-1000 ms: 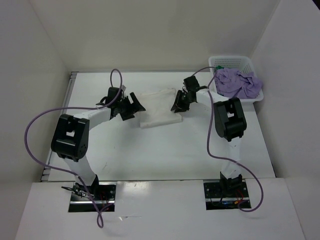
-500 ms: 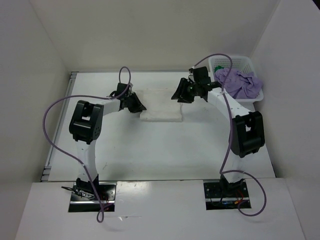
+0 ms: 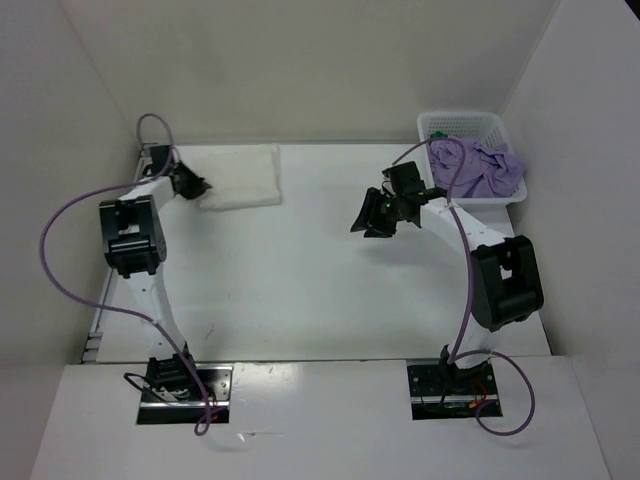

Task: Fold and stack the t-shirts
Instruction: Put the neatly folded tshirt into the corner of the board with the left arm, then grab crumpled tshirt from bin with the right arm

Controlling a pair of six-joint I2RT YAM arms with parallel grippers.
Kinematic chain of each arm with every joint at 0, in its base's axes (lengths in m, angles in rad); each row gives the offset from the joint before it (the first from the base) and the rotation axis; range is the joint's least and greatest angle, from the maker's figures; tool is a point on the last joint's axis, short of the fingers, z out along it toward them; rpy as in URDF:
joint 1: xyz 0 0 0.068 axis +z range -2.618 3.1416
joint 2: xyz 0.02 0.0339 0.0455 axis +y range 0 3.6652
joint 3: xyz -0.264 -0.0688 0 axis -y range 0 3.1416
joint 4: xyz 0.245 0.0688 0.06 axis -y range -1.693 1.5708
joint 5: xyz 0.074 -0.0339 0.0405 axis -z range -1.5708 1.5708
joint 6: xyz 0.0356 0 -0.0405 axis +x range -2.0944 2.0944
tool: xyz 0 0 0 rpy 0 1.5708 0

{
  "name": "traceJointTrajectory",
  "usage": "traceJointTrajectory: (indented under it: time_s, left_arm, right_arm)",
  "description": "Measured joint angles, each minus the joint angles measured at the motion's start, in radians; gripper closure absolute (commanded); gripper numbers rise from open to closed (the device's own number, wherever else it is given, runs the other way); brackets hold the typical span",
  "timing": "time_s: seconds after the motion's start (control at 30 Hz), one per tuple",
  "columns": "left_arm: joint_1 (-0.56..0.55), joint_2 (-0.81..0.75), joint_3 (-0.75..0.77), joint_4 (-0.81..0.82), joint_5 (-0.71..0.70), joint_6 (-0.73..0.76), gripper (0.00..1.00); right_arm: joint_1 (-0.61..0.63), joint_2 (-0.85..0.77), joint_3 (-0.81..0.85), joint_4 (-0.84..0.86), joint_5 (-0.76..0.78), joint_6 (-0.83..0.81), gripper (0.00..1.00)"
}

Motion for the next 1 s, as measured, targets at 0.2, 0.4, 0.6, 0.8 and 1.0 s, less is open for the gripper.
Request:
traceJointTrajectory:
  time_s: [0.2,0.4,0.6,0.8,1.0]
  left_arm:
    - [0.243,-0.060,-0.127,0.034,-0.076,-0.048,0.38]
    - [0.229,-0.267,-0.362,0.095,-0.122,-0.128,0.08]
    - [0.209,-0.529,-0.578,0.128,-0.136,-0.155,0.23]
    - [0.063,-0.793,-0.658,0.097,-0.165,-0.123,0.33]
    - [-0.380,-0.833,-0.682,0.070,-0.100,-0.093,0.33]
  right_arm:
    - [0.000,-0.013,-0.016,0.005,-0.026,-0.002,0.49]
    - [0.000,-0.024,-0.064,0.010,-0.045,-0.002,0.46]
    - [0.000,-0.035,-0.071,0.010,-0.014,-0.001,0.51]
    - [0.000,-0.021,0.048,-0.077,0.133,0.009,0.58]
    - [-0.060,0.069,0.366,-0.092,0.270,-0.005,0.65]
